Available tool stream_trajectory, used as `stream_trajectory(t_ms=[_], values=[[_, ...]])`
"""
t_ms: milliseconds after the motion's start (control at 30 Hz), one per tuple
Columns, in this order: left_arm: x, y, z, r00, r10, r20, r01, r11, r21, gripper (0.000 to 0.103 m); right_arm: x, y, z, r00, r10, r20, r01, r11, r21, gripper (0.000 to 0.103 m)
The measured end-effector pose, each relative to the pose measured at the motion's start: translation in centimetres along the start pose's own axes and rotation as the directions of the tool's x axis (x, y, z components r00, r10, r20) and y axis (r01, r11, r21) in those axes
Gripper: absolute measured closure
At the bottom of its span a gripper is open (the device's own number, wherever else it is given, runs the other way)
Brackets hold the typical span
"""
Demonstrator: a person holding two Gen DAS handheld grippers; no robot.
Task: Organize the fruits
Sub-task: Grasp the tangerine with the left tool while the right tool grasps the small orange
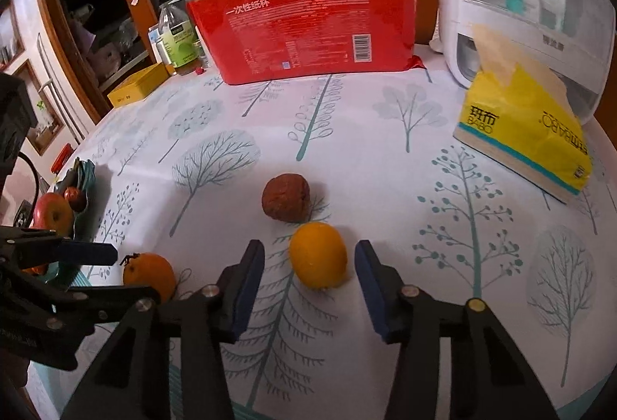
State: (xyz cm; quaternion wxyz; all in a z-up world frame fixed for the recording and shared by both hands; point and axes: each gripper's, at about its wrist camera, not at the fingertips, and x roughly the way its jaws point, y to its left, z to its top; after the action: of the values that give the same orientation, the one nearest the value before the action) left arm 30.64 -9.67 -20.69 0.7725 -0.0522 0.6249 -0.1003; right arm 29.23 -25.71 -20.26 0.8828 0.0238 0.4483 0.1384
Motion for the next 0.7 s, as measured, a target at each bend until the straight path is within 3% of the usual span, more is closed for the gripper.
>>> stream_trajectory(t_ms=[100,300,533,700], values=[[0.4,0.2,-0.1,1.000,-0.003,-0.005,0.002,1.000,-0.015,0.022,0.3,0.1,-0.1,1.000,-0.004,-0.002,0.004,1.000,-0.007,0.057],[0.7,0.0,-0.1,1.000,-0.009,0.002,0.009,1.000,-0.016,0.037,0.8,0.2,-0.2,1.000,-0.017,-0.005,0.017,1.000,-0.012,0.063],[1.3,-0.4,0.0,0.999,-0.045,0.015,0.045,0.999,-0.008,0.064,0.7,0.1,-0.3,0.999,-0.033,-0.004,0.033,0.999,-0.017,0.072],[1.4,-0.5,-0.2,0.999,-0.048,0.010,0.048,0.999,-0.012,0.064,0.5,0.2,-0.3,0.999,-0.040,-0.012,0.040,0.999,-0.016,0.072]])
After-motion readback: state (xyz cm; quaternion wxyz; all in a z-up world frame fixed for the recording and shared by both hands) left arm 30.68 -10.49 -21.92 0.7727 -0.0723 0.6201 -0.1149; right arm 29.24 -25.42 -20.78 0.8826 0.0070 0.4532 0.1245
